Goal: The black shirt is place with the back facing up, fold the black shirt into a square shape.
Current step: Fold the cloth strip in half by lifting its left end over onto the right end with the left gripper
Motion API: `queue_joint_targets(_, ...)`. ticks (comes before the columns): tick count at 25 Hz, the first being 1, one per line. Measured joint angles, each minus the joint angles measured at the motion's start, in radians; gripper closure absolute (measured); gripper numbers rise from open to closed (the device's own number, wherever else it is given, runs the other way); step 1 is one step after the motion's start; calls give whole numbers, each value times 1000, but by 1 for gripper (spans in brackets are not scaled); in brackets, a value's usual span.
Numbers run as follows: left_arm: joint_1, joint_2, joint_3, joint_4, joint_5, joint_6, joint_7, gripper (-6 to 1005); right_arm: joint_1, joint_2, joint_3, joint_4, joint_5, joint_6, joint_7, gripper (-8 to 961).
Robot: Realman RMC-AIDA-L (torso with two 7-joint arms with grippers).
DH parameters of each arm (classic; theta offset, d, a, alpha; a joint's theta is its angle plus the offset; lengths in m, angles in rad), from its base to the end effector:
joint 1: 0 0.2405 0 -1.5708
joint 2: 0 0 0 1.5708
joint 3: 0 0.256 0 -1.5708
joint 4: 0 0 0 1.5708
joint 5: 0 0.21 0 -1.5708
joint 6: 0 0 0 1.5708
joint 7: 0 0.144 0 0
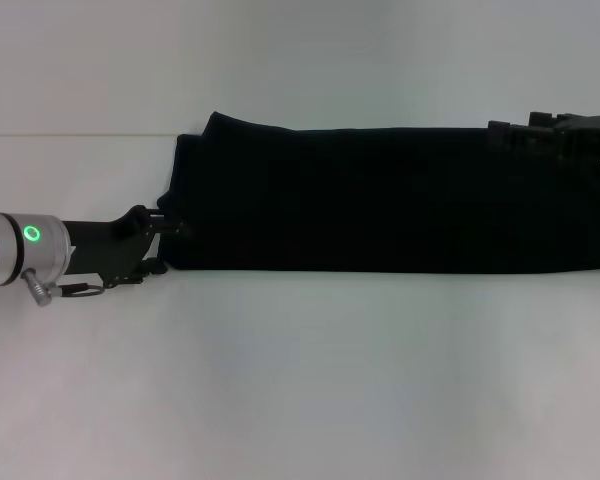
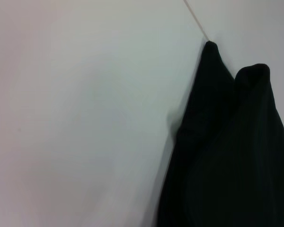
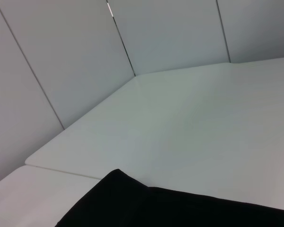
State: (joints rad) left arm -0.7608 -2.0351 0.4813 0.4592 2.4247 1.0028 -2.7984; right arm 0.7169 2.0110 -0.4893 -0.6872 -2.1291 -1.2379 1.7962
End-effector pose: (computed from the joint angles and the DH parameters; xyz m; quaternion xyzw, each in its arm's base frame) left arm -0.2968 0.4091 -0.0047 -0.5482 -0.7851 -0.2086 0.1989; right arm 0.2542 0.4236 0.0639 -0.8527 0.3696 0.2360 0.2840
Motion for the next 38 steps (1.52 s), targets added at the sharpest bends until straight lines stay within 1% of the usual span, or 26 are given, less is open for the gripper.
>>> queue_joint_targets(6,-1,0,1,2,-3,-3,0,323,1,0,3,0,0,0,0,44)
queue_joint_targets(27,-4,-1,4,-2,3,-21,0,324,3,0,-2,0,11,-1,1,45)
queue_joint_targets(38,2,-5,3,-8,-8,-21,-5,325,1,2,-3,0,11,0,1,45)
